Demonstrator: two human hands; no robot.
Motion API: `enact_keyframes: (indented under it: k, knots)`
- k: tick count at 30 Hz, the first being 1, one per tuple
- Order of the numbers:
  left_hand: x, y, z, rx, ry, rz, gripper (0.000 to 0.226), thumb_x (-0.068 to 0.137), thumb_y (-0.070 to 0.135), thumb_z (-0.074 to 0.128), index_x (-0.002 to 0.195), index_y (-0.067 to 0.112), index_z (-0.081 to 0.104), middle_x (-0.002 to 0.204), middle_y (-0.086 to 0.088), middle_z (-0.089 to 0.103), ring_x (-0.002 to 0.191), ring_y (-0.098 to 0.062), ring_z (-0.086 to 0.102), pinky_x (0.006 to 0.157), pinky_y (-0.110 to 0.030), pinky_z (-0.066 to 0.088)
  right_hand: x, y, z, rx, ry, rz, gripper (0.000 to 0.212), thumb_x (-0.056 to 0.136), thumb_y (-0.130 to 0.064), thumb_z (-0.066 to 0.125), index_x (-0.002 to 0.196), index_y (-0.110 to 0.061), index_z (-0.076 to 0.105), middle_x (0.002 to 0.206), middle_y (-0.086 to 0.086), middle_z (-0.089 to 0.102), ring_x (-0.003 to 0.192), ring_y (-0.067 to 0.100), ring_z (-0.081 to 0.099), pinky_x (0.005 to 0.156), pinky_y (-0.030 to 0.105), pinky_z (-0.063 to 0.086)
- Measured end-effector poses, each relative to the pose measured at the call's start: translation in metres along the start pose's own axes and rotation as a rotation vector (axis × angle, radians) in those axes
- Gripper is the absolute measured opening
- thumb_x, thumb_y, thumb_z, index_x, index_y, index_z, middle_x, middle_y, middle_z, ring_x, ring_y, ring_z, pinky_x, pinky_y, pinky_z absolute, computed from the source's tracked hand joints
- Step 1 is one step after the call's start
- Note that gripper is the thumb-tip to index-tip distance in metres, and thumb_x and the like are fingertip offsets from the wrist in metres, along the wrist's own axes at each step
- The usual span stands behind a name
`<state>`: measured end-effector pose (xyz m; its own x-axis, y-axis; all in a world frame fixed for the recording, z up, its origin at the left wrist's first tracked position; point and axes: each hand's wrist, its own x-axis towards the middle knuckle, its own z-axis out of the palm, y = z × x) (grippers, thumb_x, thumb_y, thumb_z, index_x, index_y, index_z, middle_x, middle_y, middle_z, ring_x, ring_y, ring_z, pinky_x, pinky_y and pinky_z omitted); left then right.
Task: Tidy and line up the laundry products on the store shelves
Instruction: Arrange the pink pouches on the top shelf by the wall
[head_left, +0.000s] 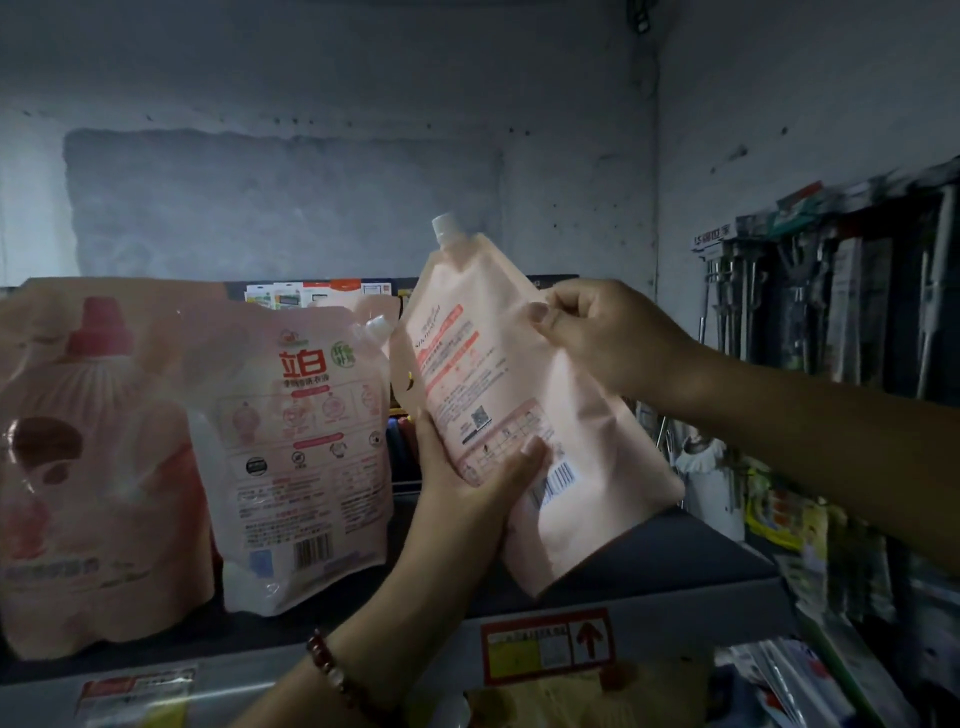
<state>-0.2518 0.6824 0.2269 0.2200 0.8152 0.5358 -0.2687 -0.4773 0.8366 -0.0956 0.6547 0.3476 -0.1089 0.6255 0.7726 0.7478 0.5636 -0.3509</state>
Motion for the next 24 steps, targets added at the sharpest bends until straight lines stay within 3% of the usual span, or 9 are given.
enact_keyframes:
  k: [2, 7, 9, 11, 15, 19, 21, 24]
  knots:
    - [0.001, -0.001, 0.004, 0.03, -0.009, 0.02, 0.103, 0.068, 0.037, 0.082, 0.147, 0.052, 0.017, 0.126, 0.015, 0.057, 0.099, -0.002, 0.068, 0.074, -0.023, 0.059, -0.005, 0.004, -0.005, -0.022, 0.014, 0.009, 0.041, 0.099, -0.037, 0.053, 0.084, 0.001, 0.061, 0.066, 0.019, 0.053, 0.053, 0.012, 0.044, 0.046, 0.023, 0.032]
    - [0.003, -0.003, 0.012, 0.092, -0.049, 0.103, 0.114, 0.075, 0.026, 0.082, 0.153, 0.047, 0.001, 0.129, 0.022, 0.054, 0.103, 0.005, 0.065, 0.076, -0.022, 0.059, -0.017, 0.019, -0.014, -0.059, 0.043, 0.035, 0.035, 0.1, -0.032, 0.052, 0.072, -0.011, 0.057, 0.057, -0.004, 0.051, 0.046, 0.005, 0.041, 0.048, 0.024, 0.034]
    - [0.005, -0.004, 0.013, 0.111, -0.063, 0.136, 0.118, 0.075, 0.025, 0.081, 0.153, 0.048, -0.005, 0.127, 0.031, 0.047, 0.107, 0.005, 0.063, 0.075, -0.018, 0.057, -0.022, 0.026, -0.017, -0.057, 0.052, 0.059, 0.034, 0.1, -0.032, 0.052, 0.071, -0.014, 0.057, 0.052, -0.012, 0.055, 0.043, 0.001, 0.045, 0.044, 0.017, 0.033]
    - [0.007, -0.004, 0.012, 0.159, -0.069, 0.174, 0.122, 0.073, 0.031, 0.082, 0.15, 0.054, -0.009, 0.131, 0.037, 0.039, 0.119, 0.0, 0.058, 0.083, -0.023, 0.058, -0.026, 0.032, -0.019, -0.036, 0.063, 0.083, 0.031, 0.1, -0.032, 0.051, 0.073, -0.018, 0.059, 0.053, -0.018, 0.059, 0.043, -0.001, 0.051, 0.042, 0.013, 0.036]
    - [0.014, -0.003, 0.01, 0.367, -0.054, 0.27, 0.118, 0.075, 0.032, 0.083, 0.138, 0.071, -0.009, 0.148, 0.022, 0.038, 0.128, -0.005, 0.053, 0.09, -0.036, 0.059, -0.033, 0.039, -0.018, 0.006, 0.086, 0.138, 0.026, 0.099, -0.033, 0.053, 0.075, -0.027, 0.064, 0.065, -0.008, 0.068, 0.057, 0.008, 0.064, 0.057, 0.03, 0.052]
    - [0.019, -0.009, 0.003, 0.613, -0.033, 0.325, 0.12, 0.077, 0.031, 0.081, 0.147, 0.059, -0.013, 0.151, 0.011, 0.039, 0.13, -0.01, 0.05, 0.093, -0.046, 0.057, -0.038, 0.055, -0.005, 0.12, 0.062, 0.248, 0.026, 0.098, -0.034, 0.054, 0.087, -0.017, 0.07, 0.083, 0.011, 0.073, 0.077, 0.032, 0.071, 0.076, 0.052, 0.058]
    - [0.017, -0.018, -0.002, 0.76, -0.04, 0.322, 0.123, 0.079, 0.033, 0.081, 0.147, 0.056, -0.02, 0.154, 0.009, 0.034, 0.132, -0.008, 0.045, 0.097, -0.04, 0.054, -0.045, 0.066, 0.007, 0.136, 0.044, 0.325, 0.028, 0.099, -0.03, 0.054, 0.093, -0.009, 0.071, 0.088, 0.014, 0.073, 0.08, 0.033, 0.071, 0.078, 0.051, 0.058]
    - [0.013, -0.03, -0.013, 0.884, -0.085, 0.227, 0.123, 0.08, 0.042, 0.077, 0.143, 0.057, -0.027, 0.15, 0.006, 0.031, 0.12, -0.003, 0.043, 0.088, -0.023, 0.047, -0.056, 0.081, 0.03, 0.196, 0.101, 0.456, 0.026, 0.1, -0.019, 0.053, 0.09, -0.002, 0.069, 0.087, 0.024, 0.07, 0.079, 0.04, 0.068, 0.075, 0.044, 0.059]
